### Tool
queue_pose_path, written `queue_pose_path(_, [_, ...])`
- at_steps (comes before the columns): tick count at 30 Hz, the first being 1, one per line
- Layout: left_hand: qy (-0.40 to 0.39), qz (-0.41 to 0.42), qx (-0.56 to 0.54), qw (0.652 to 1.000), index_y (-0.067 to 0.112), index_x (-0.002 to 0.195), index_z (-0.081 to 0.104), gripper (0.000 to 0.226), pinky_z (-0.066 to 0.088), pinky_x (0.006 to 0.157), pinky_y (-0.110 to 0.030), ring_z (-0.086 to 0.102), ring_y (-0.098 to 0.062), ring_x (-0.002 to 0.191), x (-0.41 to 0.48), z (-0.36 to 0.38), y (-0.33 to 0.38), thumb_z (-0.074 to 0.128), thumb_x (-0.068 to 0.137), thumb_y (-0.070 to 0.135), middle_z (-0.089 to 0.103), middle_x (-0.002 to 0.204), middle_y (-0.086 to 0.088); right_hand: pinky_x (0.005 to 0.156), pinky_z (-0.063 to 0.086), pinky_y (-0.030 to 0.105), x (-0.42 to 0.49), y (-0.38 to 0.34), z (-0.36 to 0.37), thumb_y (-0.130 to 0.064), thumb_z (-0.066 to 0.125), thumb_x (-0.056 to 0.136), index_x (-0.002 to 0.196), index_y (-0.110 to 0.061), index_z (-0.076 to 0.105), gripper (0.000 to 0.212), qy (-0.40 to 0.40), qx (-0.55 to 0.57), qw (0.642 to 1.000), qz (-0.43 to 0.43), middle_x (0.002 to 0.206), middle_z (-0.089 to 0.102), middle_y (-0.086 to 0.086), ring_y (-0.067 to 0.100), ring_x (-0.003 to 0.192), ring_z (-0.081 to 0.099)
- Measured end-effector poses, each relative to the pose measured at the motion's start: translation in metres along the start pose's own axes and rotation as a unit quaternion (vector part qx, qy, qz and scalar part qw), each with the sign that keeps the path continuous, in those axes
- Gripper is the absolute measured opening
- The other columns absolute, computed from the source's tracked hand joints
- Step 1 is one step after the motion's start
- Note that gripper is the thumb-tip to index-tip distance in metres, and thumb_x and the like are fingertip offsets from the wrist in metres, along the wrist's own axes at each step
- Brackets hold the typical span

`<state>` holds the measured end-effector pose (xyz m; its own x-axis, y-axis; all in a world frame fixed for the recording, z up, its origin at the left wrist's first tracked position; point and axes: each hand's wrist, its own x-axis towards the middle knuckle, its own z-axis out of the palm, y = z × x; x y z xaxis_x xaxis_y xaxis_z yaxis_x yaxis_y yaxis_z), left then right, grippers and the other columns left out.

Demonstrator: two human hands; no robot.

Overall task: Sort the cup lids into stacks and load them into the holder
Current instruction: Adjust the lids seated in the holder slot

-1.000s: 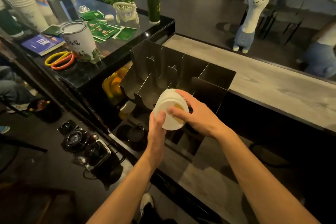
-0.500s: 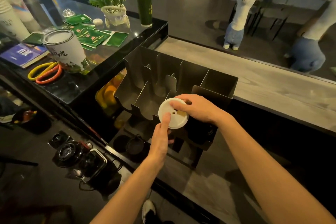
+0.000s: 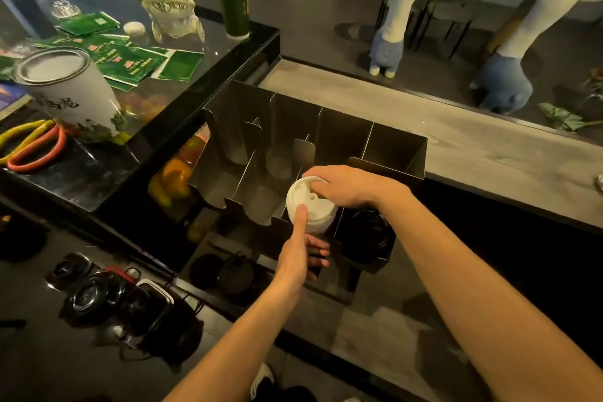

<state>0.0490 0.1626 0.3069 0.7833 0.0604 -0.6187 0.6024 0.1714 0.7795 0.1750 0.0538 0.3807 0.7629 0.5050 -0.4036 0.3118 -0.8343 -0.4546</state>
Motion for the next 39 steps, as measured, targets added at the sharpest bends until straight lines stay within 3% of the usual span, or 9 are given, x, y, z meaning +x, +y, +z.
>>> queue_pose_path(4, [-0.016,0.002,0.004,1.0,0.008,0.084,0.074,0.098,0.048,0.084,-0.039,0.068,-0.02,0.076,0.005,-0.003,0.001,0.025,0.069,0.091,0.076,0.083,-0.007,0.097,0.049,0.034,-0.001,0.0,0.002,-0.023,0.05,0.104,0.134,-0.025,0.057,0.031,0.023,-0.018,0.999,0.025,0.125,0.064,-0.002,0.018,0.114,0.059])
queue_pose_path(8, [0.005,0.043,0.009,0.999,0.009,0.084,0.073,0.076,0.049,0.074,-0.035,0.067,-0.017,0.073,0.012,-0.017,0.005,0.047,0.08,0.08,0.074,0.078,-0.006,0.09,0.054,0.035,-0.01,-0.007,0.007,-0.032,0.05,0.104,0.135,-0.027,0.056,0.032,0.149,-0.058,0.986,0.044,0.118,0.066,-0.004,0.016,0.106,0.063])
queue_pose_path(13, [-0.014,0.062,0.009,0.998,0.01,0.082,0.07,0.057,0.045,0.068,-0.029,0.064,-0.011,0.064,0.019,-0.028,0.015,0.058,0.09,0.065,0.07,0.071,-0.004,0.098,0.045,0.039,-0.015,-0.016,0.025,-0.057,0.045,0.1,0.144,-0.03,0.048,0.052,0.156,-0.06,0.984,0.062,0.139,0.057,-0.003,0.02,0.121,0.057])
queue_pose_path(19, [-0.02,0.067,-0.005,0.998,0.004,0.095,0.071,0.061,0.05,0.071,-0.031,0.069,-0.016,0.075,0.017,-0.027,0.009,0.044,0.101,0.059,0.076,0.089,-0.013,0.112,0.038,0.039,-0.021,-0.004,0.034,-0.048,0.041,0.105,0.156,-0.032,0.032,0.054,0.142,-0.025,0.989,0.03,0.162,0.026,0.0,0.023,0.142,0.039])
queue_pose_path(23, [0.024,0.069,-0.027,0.997,0.009,0.093,0.071,0.051,0.051,0.078,-0.036,0.07,-0.019,0.079,0.01,-0.028,0.003,0.045,0.103,0.052,0.076,0.09,-0.011,0.113,0.035,0.041,-0.027,-0.012,0.048,-0.044,0.045,0.105,0.148,-0.025,0.047,0.048,0.269,-0.146,0.952,-0.017,0.154,0.038,0.002,0.022,0.14,0.036])
queue_pose_path(28, [0.096,0.098,-0.11,0.984,0.01,0.111,0.065,0.042,0.052,0.067,-0.03,0.071,-0.021,0.083,-0.001,-0.046,-0.024,0.045,0.105,0.046,0.072,0.091,-0.007,0.097,0.047,0.029,-0.03,-0.028,0.082,-0.029,0.061,0.097,0.122,-0.015,0.068,0.029,0.431,-0.014,0.89,-0.152,0.129,0.059,0.004,0.019,0.119,0.053])
queue_pose_path(32, [0.168,0.11,-0.131,0.971,0.009,0.124,0.058,0.045,0.052,0.065,-0.029,0.071,-0.024,0.089,-0.009,-0.071,-0.06,0.049,0.103,0.048,0.069,0.1,-0.009,0.091,0.043,0.016,-0.034,-0.052,0.119,-0.02,0.062,0.096,0.115,-0.015,0.069,0.021,0.401,0.081,0.884,-0.224,0.121,0.06,0.001,0.011,0.11,0.056])
queue_pose_path(36, [0.24,0.1,-0.108,0.959,0.014,0.118,0.056,0.03,0.048,0.067,-0.029,0.068,-0.019,0.091,-0.011,-0.095,-0.089,0.053,0.104,0.041,0.067,0.104,-0.007,0.084,0.054,0.026,-0.021,-0.064,0.165,-0.021,0.058,0.099,0.119,-0.017,0.066,0.022,0.298,0.118,0.917,-0.236,0.119,0.057,-0.004,0.007,0.106,0.056])
queue_pose_path(39, [0.317,0.064,-0.082,0.943,0.018,0.117,0.056,0.029,0.051,0.078,-0.033,0.067,-0.016,0.096,-0.005,-0.114,-0.108,0.061,0.1,0.04,0.066,0.107,-0.001,0.089,0.055,0.035,-0.006,-0.067,0.196,-0.025,0.057,0.1,0.127,-0.021,0.059,0.027,0.193,0.154,0.95,-0.191,0.124,0.055,-0.006,0.007,0.109,0.056])
